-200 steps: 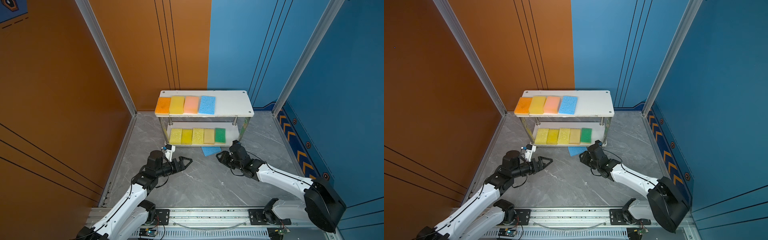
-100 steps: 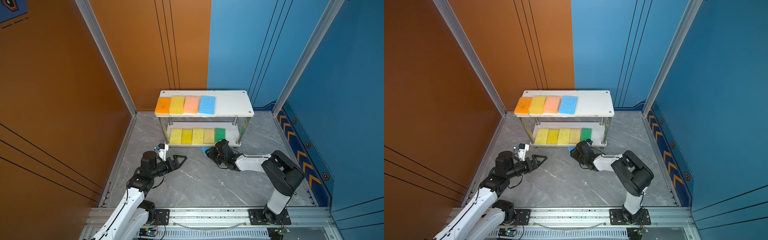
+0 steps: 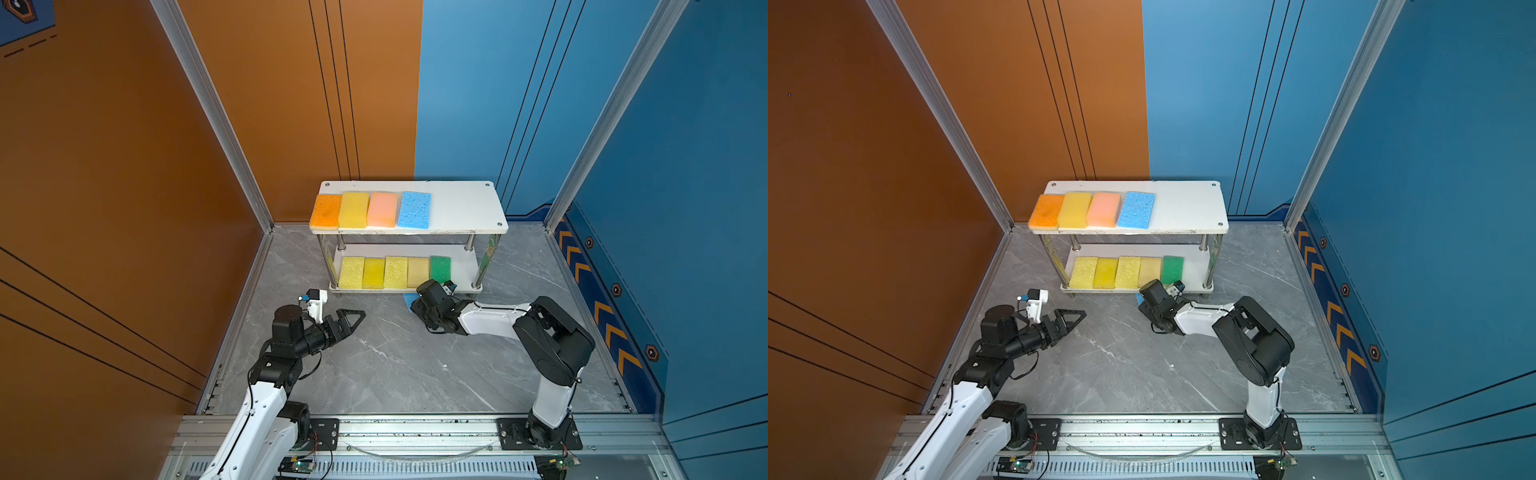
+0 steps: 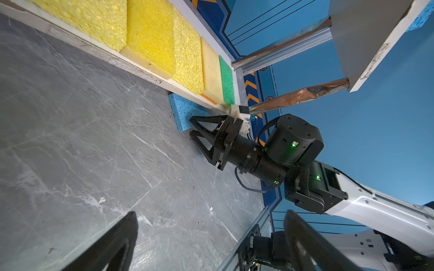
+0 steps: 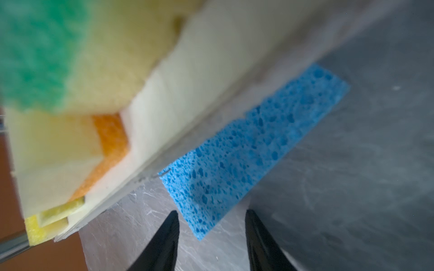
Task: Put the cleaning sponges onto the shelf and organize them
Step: 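Lower the right gripper onto the second blue sponge under the shelf edge and close, then lift the second blue sponge onto the top shelf beside the first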
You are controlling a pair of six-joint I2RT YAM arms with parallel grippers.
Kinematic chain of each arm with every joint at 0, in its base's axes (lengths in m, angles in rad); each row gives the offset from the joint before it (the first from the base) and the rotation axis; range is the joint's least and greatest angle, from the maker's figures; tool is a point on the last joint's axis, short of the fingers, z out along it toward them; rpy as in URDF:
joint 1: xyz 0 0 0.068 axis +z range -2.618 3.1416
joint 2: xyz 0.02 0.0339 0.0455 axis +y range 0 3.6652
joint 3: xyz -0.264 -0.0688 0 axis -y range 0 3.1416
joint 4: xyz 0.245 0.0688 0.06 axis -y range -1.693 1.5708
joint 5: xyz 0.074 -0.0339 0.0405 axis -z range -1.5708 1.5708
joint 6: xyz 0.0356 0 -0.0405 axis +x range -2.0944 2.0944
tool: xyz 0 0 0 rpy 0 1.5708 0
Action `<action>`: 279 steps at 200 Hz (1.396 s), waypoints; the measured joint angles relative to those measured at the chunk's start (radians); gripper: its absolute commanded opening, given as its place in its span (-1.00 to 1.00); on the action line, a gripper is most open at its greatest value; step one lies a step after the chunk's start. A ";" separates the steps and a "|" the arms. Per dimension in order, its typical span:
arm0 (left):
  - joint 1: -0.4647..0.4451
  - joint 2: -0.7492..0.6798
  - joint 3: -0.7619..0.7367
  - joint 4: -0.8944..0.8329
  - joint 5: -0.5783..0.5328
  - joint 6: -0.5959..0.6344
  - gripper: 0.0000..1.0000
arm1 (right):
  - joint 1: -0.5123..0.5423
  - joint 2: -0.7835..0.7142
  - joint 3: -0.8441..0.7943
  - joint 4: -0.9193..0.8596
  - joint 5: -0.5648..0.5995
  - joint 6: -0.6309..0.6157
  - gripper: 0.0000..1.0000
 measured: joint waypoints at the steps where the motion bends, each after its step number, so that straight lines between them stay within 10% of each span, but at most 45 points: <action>1: 0.001 0.000 0.000 0.000 0.001 0.000 0.94 | 0.000 0.002 0.002 0.000 0.001 0.001 -0.04; 26: 0.034 -0.001 -0.006 0.007 0.017 -0.010 0.93 | 0.002 0.040 0.057 -0.028 0.018 0.016 -0.24; 51: 0.068 -0.013 -0.014 0.016 0.032 -0.021 0.93 | 0.004 0.069 0.087 -0.072 0.043 0.028 -1.00; 115: 0.105 -0.037 -0.027 0.044 0.050 -0.043 0.93 | 0.045 0.035 0.069 -0.144 0.073 0.039 -1.00; 205: -0.061 -0.005 -0.028 0.060 0.061 -0.045 0.93 | 0.230 -0.534 -0.036 -0.573 -0.057 -0.263 -1.00; 279: -0.079 -0.078 -0.028 0.061 0.061 -0.090 0.92 | 0.259 -0.728 0.406 -0.955 -0.034 -0.626 -1.00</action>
